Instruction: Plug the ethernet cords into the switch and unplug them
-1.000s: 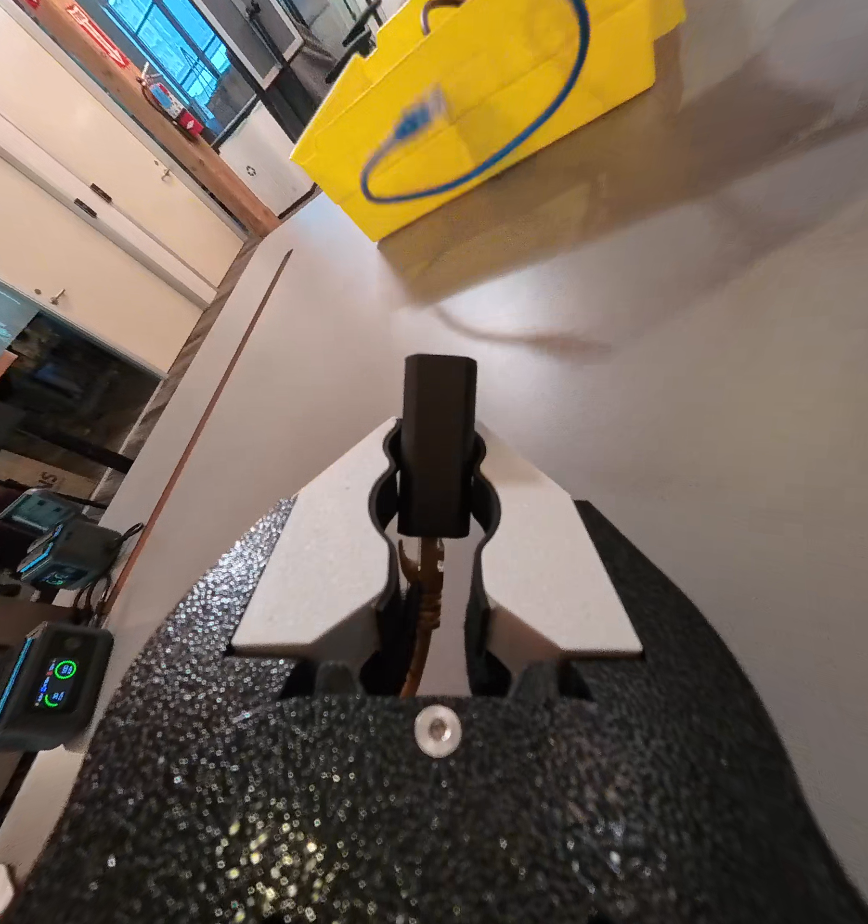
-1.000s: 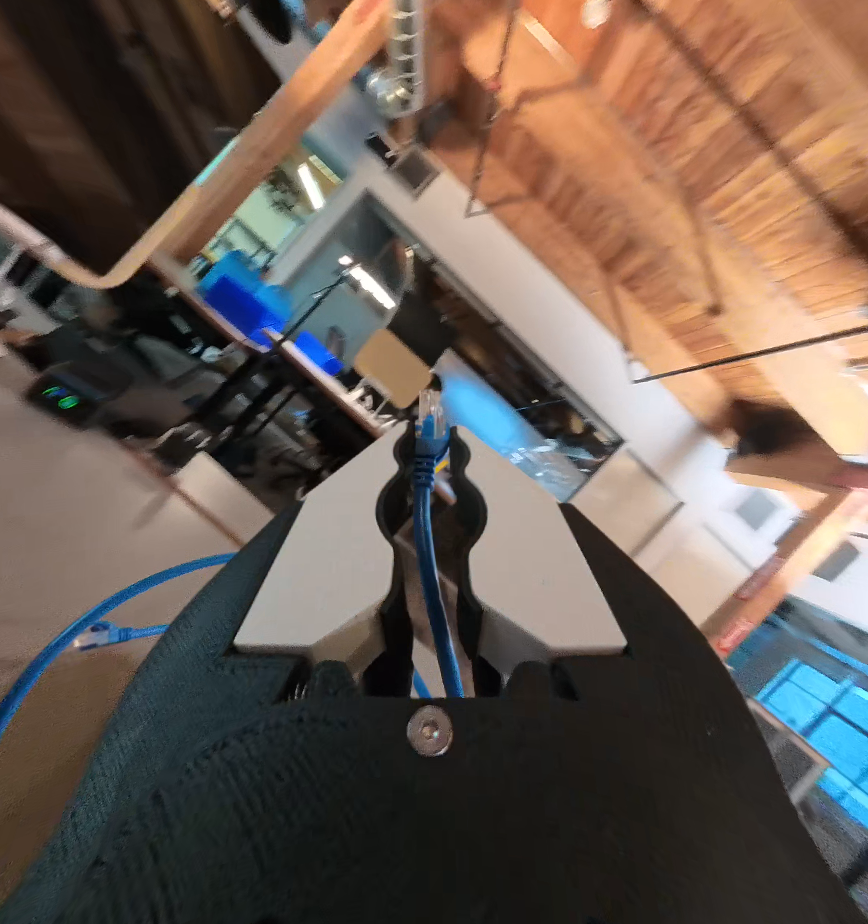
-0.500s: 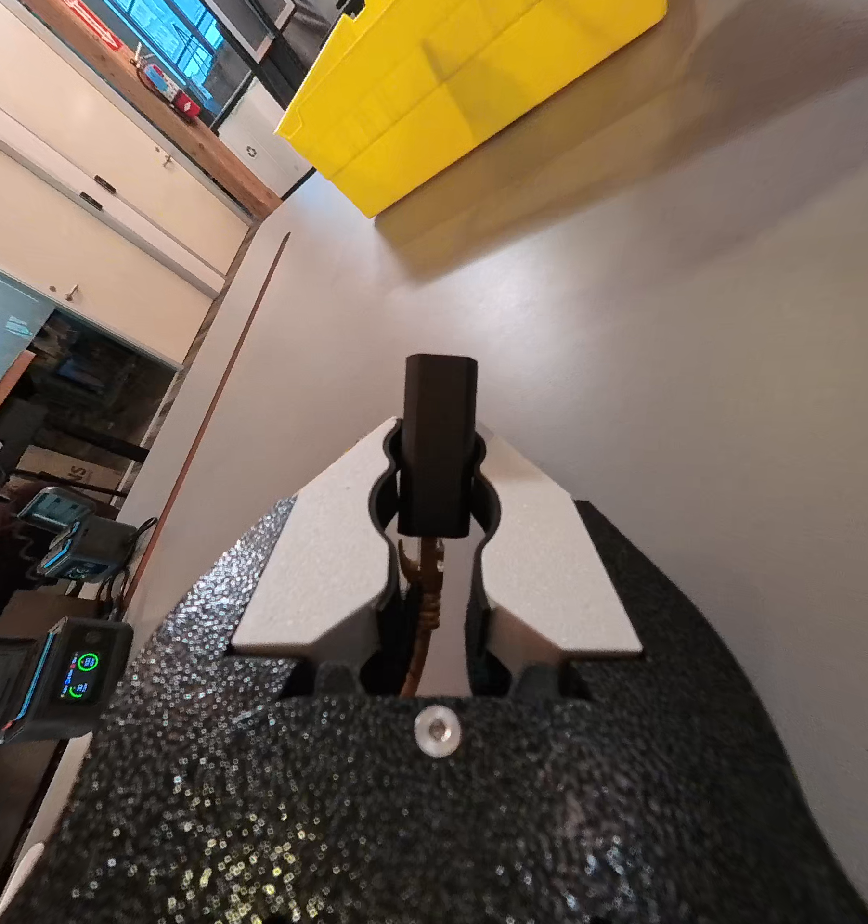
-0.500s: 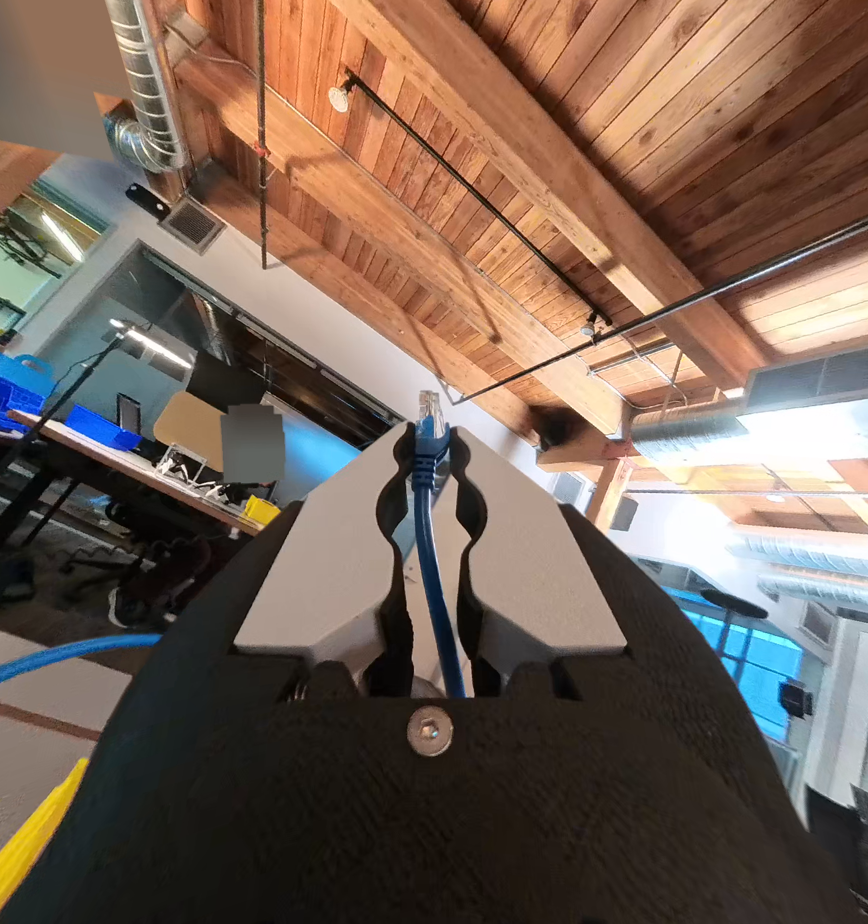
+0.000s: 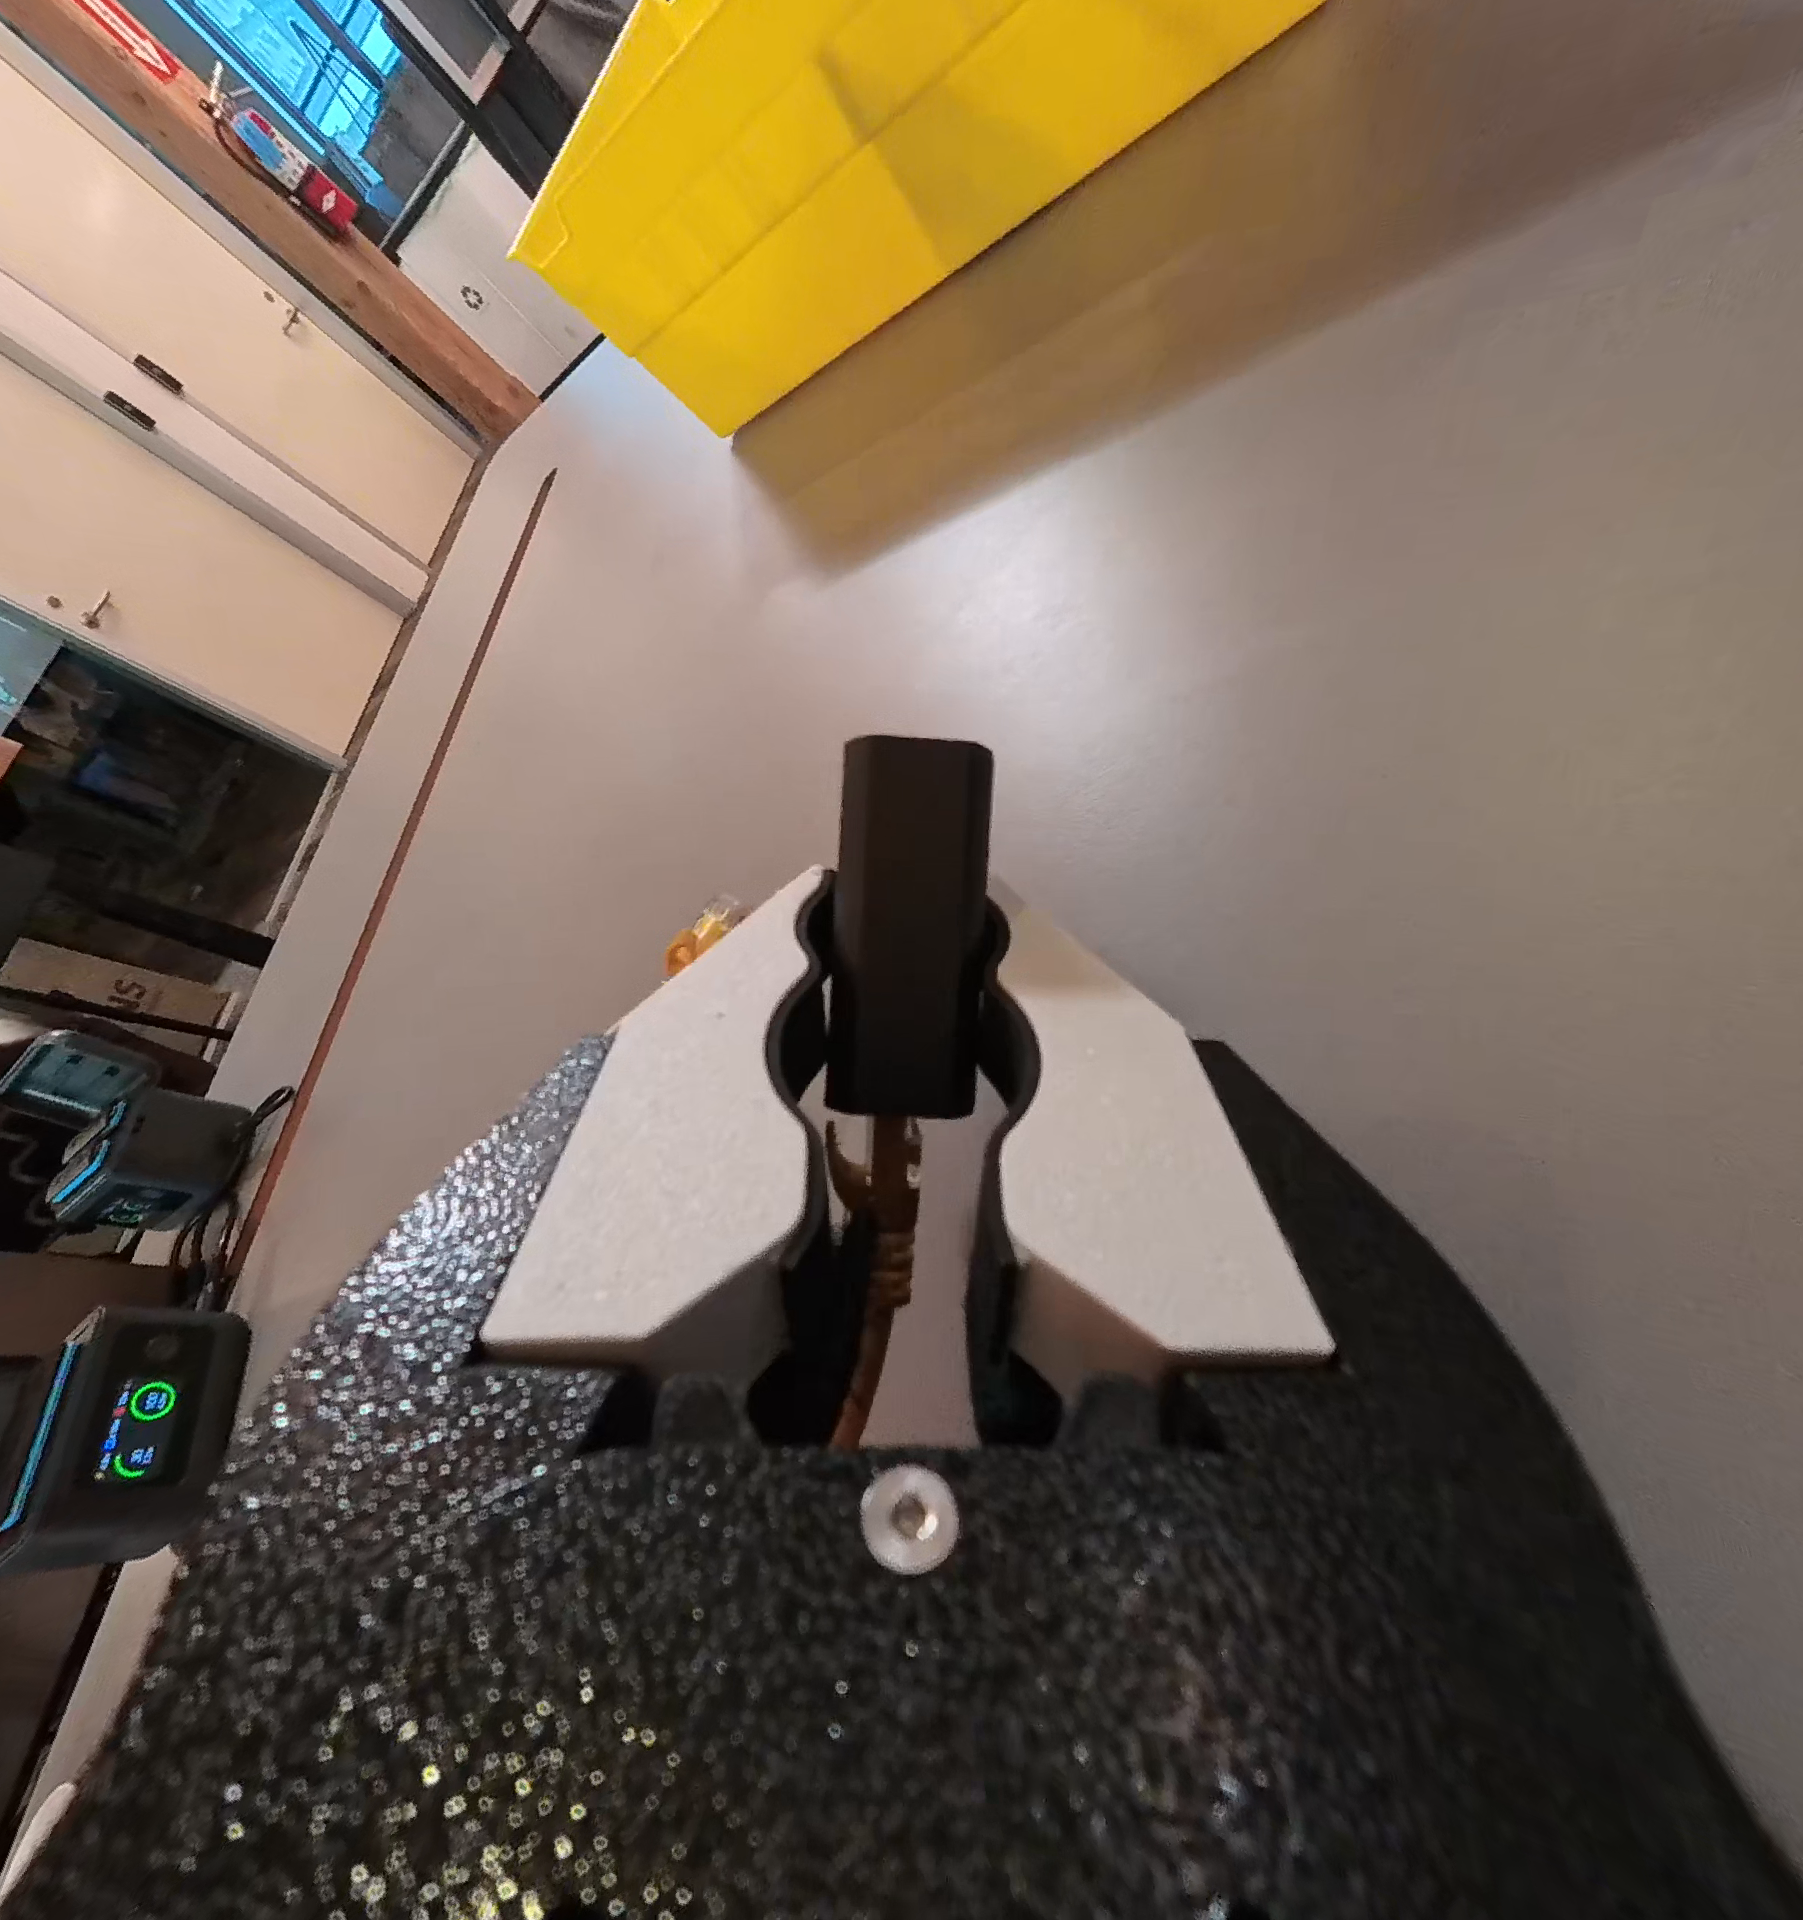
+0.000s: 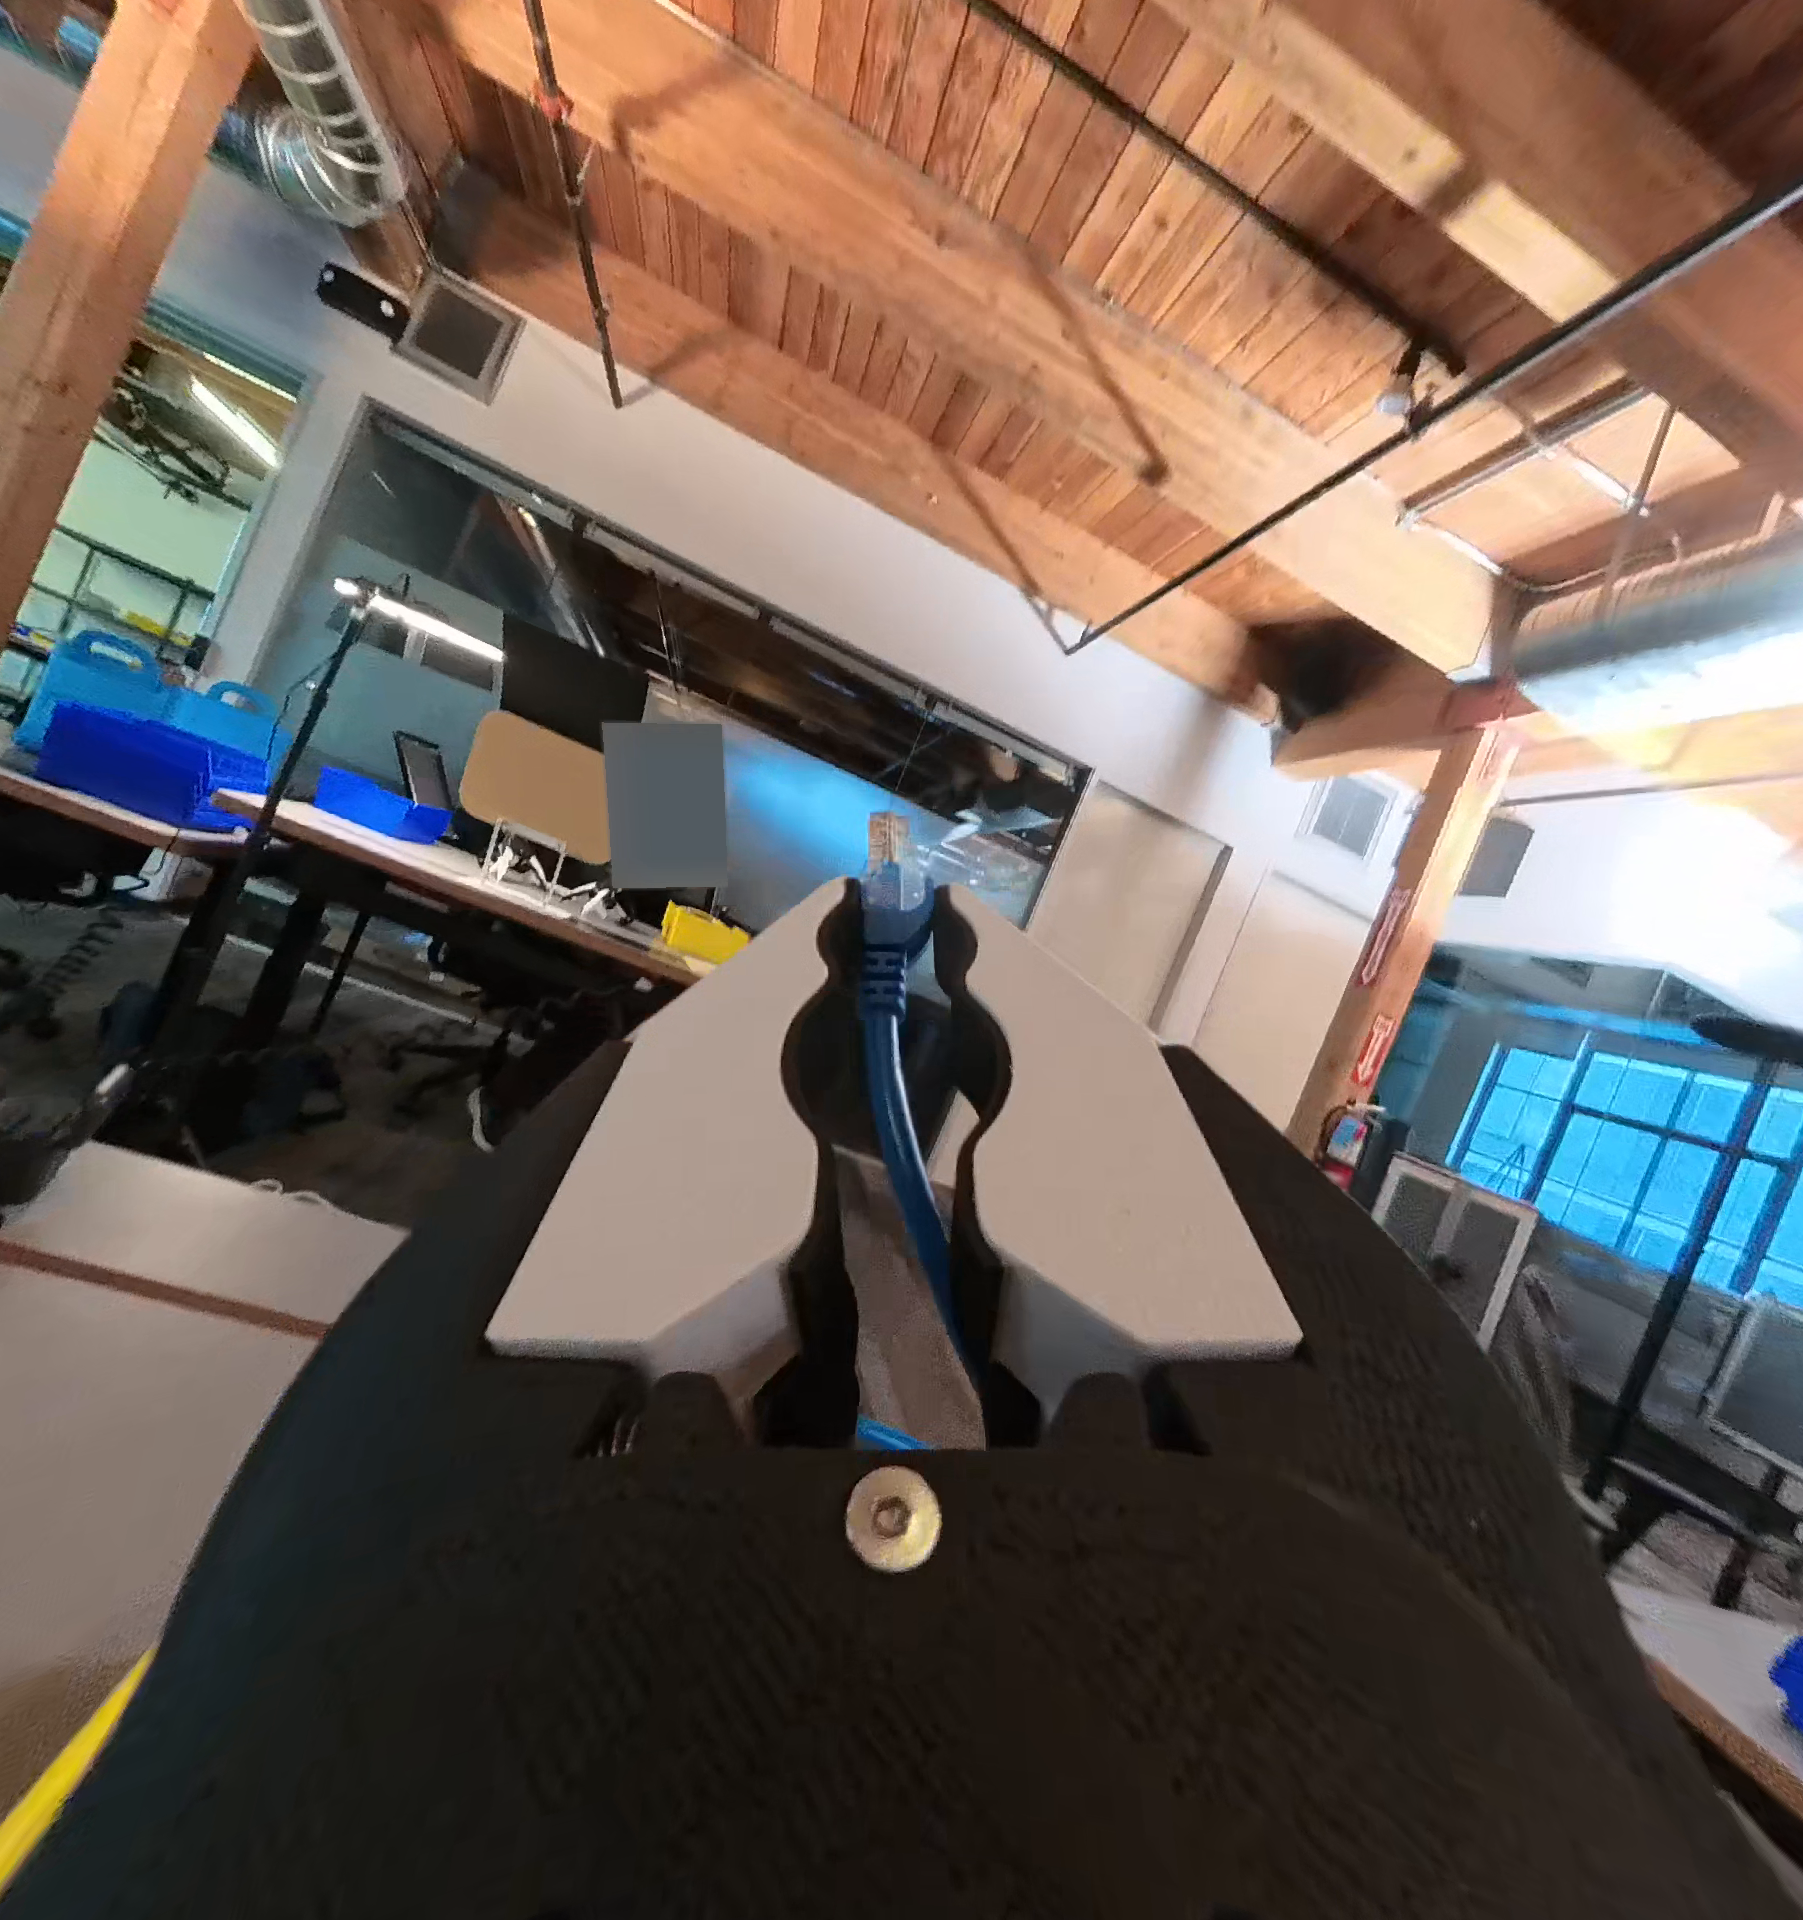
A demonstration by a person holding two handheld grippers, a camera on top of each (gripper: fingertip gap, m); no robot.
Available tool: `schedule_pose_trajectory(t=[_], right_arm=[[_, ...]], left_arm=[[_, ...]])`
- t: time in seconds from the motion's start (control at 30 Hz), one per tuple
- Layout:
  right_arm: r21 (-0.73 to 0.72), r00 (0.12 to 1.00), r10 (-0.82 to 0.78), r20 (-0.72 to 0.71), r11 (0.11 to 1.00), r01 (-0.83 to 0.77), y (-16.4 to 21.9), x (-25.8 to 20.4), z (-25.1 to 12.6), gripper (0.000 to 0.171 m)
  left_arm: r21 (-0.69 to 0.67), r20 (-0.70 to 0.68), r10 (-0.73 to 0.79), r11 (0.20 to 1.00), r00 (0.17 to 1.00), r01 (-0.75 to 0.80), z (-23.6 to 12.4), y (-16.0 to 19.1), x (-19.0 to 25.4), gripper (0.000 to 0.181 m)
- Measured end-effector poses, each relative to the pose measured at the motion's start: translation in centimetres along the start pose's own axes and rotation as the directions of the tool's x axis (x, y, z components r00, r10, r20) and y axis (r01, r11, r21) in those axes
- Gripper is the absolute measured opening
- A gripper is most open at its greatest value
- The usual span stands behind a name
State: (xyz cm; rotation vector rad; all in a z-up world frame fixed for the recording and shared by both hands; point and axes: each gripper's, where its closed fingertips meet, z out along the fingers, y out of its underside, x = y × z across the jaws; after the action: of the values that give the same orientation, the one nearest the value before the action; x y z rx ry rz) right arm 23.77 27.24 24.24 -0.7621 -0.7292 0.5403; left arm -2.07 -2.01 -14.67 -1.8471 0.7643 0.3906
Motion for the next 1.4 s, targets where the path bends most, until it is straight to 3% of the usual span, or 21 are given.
schedule_pose_trajectory(t=[0.27,0.43,0.63,0.83,0.97,1.07,1.17,1.33,1.4], right_arm=[[-0.081,0.995,0.083,0.054,0.994,-0.078,8.4,-3.8,-0.6,0.011],[-0.339,0.982,0.119,0.149,0.939,-0.062,15.8,-7.7,-2.4,0.011],[-0.71,0.894,0.226,0.387,0.692,0.133,24.6,-13.7,-8.6,0.011],[-0.777,0.796,0.214,0.566,0.46,0.43,30.1,-17.5,-14.1,0.012],[-0.771,0.754,0.282,0.593,0.466,0.433,29.5,-18.9,-14.2,0.017],[-0.795,0.78,0.294,0.553,0.468,0.387,28.4,-18.1,-13.5,0.056],[-0.782,0.835,0.185,0.519,0.497,0.376,26.3,-15.9,-12.1,0.063],[-0.63,0.87,0.046,0.491,0.709,0.318,19.1,-16.3,-9.3,0.064],[-0.568,0.862,0.001,0.508,0.752,0.334,17.0,-17.8,-8.8,0.064]], left_arm=[[-0.004,-0.007,0.009,1.0,1.0,-0.009,0.0,0.1,0.2,0.022],[-0.007,-0.005,0.017,1.0,1.0,-0.017,-0.1,0.1,0.2,0.022],[-0.007,-0.013,0.025,1.0,1.0,-0.025,0.0,0.0,0.4,0.023],[-0.007,-0.022,0.052,0.999,0.998,-0.052,0.1,-0.2,0.9,0.022],[-0.008,-0.026,0.064,0.998,0.998,-0.064,0.2,-0.3,1.1,0.022],[-0.009,-0.029,0.068,0.998,0.997,-0.068,0.2,-0.4,1.2,0.023],[-0.01,-0.028,0.07,0.997,0.997,-0.07,0.3,-0.5,1.3,0.023],[0.007,-0.016,0.043,0.999,0.999,-0.043,0.4,-1.0,0.9,0.022],[0.026,-0.008,0.02,0.999,1.0,-0.02,0.3,-1.4,0.6,0.022]])
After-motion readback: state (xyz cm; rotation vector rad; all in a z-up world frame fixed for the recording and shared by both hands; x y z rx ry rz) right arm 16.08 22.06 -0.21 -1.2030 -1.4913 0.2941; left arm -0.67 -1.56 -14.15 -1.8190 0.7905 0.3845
